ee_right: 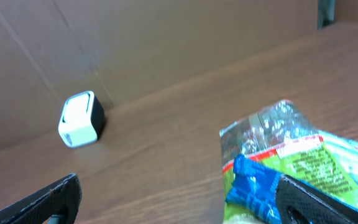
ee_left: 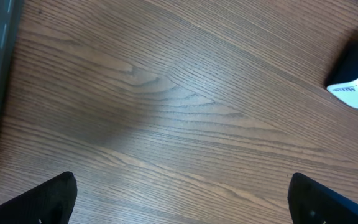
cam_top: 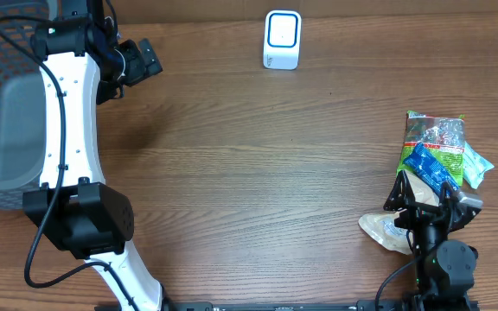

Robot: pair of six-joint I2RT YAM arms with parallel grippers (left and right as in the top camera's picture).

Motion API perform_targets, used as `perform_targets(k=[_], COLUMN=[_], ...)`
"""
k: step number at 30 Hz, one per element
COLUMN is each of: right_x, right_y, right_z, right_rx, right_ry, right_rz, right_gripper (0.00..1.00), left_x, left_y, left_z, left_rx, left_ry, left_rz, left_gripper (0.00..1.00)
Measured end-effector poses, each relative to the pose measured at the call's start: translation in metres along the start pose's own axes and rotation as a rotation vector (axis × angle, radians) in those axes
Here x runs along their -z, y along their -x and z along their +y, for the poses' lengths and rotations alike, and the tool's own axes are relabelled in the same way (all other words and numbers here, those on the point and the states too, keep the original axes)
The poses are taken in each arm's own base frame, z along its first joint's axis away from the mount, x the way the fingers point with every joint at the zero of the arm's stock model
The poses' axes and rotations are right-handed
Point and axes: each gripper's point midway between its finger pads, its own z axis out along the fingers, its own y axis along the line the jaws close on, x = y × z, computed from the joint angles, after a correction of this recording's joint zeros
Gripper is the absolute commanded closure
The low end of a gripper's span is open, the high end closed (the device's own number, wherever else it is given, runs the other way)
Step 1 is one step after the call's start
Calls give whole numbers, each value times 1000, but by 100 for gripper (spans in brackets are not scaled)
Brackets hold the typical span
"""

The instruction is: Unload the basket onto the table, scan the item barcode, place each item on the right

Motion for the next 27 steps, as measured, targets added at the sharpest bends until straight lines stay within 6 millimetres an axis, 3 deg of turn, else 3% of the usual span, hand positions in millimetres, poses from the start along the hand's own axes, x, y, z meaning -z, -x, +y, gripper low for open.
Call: perform_targets(k=[3, 27], right_x=[2, 2], right_y=[8, 7], right_z=[3, 6], right_rx=[-5, -4], right_ry=[14, 26], right_rz=[-33, -29], right_gripper=[0, 0], left_x=[0, 0], left_y=[0, 0], left_z=[0, 0], left_rx=[0, 0], left_ry=[0, 0], left_rz=[0, 0], left_gripper=[0, 0])
